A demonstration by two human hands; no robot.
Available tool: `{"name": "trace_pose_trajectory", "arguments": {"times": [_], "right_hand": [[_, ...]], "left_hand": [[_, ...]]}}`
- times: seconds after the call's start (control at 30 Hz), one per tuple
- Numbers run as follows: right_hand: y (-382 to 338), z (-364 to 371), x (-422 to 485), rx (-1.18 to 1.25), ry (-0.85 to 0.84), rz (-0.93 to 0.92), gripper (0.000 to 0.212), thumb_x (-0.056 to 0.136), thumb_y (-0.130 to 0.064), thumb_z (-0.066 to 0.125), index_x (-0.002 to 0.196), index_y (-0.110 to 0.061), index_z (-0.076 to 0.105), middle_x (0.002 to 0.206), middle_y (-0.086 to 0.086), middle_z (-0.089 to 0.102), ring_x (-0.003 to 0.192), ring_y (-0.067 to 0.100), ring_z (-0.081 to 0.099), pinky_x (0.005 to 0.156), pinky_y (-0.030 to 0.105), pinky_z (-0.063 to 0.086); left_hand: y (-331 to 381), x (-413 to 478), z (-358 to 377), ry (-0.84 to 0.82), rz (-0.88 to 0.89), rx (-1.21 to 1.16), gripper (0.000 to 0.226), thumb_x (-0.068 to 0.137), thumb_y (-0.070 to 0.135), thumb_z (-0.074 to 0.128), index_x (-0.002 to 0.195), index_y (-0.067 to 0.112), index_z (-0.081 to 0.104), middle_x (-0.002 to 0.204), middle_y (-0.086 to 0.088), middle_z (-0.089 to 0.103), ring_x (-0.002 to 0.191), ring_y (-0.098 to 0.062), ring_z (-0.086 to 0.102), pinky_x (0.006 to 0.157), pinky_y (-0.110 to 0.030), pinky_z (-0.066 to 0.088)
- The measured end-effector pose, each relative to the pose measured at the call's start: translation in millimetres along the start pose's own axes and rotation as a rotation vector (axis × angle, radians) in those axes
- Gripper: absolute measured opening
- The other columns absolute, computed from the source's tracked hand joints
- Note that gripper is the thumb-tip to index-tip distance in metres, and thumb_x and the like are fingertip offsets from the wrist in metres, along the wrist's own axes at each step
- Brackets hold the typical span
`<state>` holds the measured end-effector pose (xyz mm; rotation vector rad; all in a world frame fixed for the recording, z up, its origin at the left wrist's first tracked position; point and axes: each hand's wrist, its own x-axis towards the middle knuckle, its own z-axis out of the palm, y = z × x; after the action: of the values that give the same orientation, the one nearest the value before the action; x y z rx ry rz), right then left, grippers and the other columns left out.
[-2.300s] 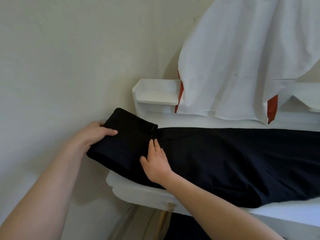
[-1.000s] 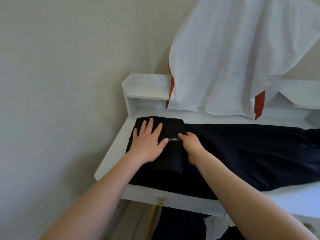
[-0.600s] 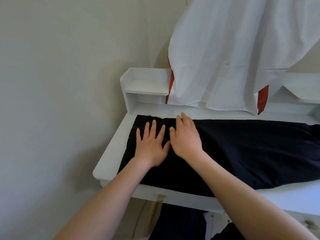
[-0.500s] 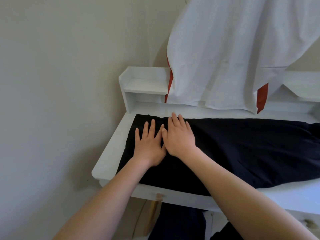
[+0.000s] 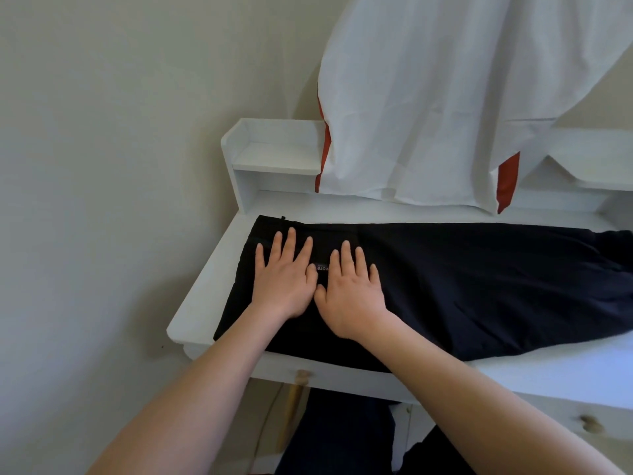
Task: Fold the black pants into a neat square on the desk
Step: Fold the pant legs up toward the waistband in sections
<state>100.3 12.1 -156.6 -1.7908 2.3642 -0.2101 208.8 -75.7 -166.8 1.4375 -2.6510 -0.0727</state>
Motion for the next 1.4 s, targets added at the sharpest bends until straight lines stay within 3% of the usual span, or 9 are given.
{"name": "trace_pose_trajectory", "arguments": {"times": [0.23,0.33,0.5,0.6,0.7,0.83,1.1,1.27,1.4], "right_hand": [[2.1,12.2,-19.1,0.028,0.083,-0.023,0.076,0.094,-0.055,0.018,0.154,-0.011,0.000,0.162,0.012,-0.011,0.148,0.033,-0.013,0.118,0.055,0.002],[2.5,12.5,-17.8,0.050,0.089,-0.028,0.078,0.093,-0.056,0.019,0.154,-0.011,0.001,0.162,0.012,-0.011,0.148,0.033,-0.012,0.118,0.055,0.002],[3.0,11.8,-16.7,0.074,0.092,-0.024,0.078,0.093,-0.056,0.022,0.154,-0.012,0.003,0.162,0.011,-0.009,0.148,0.033,-0.010,0.118,0.054,0.003],[2.5,11.3,-15.6,0.091,0.088,-0.021,0.078,0.093,-0.057,0.022,0.154,-0.012,0.002,0.162,0.011,-0.010,0.148,0.032,-0.011,0.118,0.054,0.001],[1.8,11.2,-14.6,0.104,0.082,-0.011,0.079,0.093,-0.058,0.022,0.154,-0.013,0.002,0.162,0.010,-0.010,0.148,0.032,-0.011,0.117,0.054,0.000],[-2.1,10.6,-12.4,0.139,0.083,0.006,0.078,0.094,-0.059,0.021,0.154,-0.013,0.002,0.162,0.011,-0.009,0.148,0.032,-0.009,0.117,0.052,-0.001],[-23.6,-3.5,-4.9,0.484,0.055,-0.006,0.067,0.098,-0.042,0.027,0.155,-0.014,0.006,0.163,0.012,-0.002,0.149,0.031,-0.004,0.121,0.044,0.000],[-35.0,-15.8,2.1,0.768,0.016,-0.029,0.064,0.099,-0.030,0.034,0.155,-0.015,0.007,0.163,0.010,0.005,0.149,0.026,-0.001,0.120,0.040,0.006],[-36.5,-21.7,5.5,1.048,-0.036,-0.003,0.065,0.097,-0.022,0.039,0.155,-0.019,0.010,0.162,0.004,0.009,0.148,0.019,0.010,0.120,0.036,0.011]], "left_hand": [[3.4,-7.2,-8.7,0.232,-0.032,-0.122,0.049,0.098,0.036,0.034,0.145,0.024,0.039,0.157,-0.005,0.027,0.146,-0.021,0.015,0.119,-0.048,0.007],[-4.5,-11.7,-19.8,0.339,-0.193,-0.132,0.047,0.095,0.036,0.044,0.139,0.019,0.045,0.148,-0.009,0.039,0.138,-0.028,0.031,0.112,-0.050,0.024],[-28.6,-15.4,-38.0,0.139,-0.512,-0.299,0.064,0.088,0.053,0.049,0.137,0.014,0.037,0.128,-0.016,0.051,0.115,-0.036,0.049,0.083,-0.045,0.044],[-47.6,-10.3,-46.3,-0.024,-0.605,-0.537,0.071,0.086,0.055,0.054,0.138,0.010,0.038,0.129,-0.011,0.055,0.114,-0.033,0.055,0.080,-0.037,0.043],[-62.3,-5.3,-54.6,-0.162,-0.659,-0.859,0.052,0.081,0.049,0.066,0.114,0.009,0.059,0.110,-0.008,0.067,0.095,-0.027,0.065,0.082,-0.038,0.051],[-66.6,-2.4,-71.7,-0.233,-0.600,-0.976,0.032,0.081,0.034,0.072,0.100,0.008,0.066,0.089,-0.009,0.072,0.080,-0.026,0.070,0.072,-0.035,0.055],[-50.0,3.0,-131.7,-0.188,-0.442,-1.126,0.031,0.083,0.020,0.065,0.110,0.006,0.065,0.103,-0.014,0.071,0.093,-0.030,0.068,0.083,-0.037,0.054],[-37.5,6.7,-145.4,-0.157,-0.321,-1.171,0.037,0.080,0.040,0.064,0.106,0.014,0.070,0.099,-0.006,0.075,0.094,-0.024,0.070,0.094,-0.044,0.051],[-23.3,11.7,-144.7,-0.127,-0.287,-1.301,0.063,0.069,0.065,0.056,0.110,0.019,0.070,0.107,-0.005,0.073,0.102,-0.025,0.068,0.098,-0.047,0.047]]}}
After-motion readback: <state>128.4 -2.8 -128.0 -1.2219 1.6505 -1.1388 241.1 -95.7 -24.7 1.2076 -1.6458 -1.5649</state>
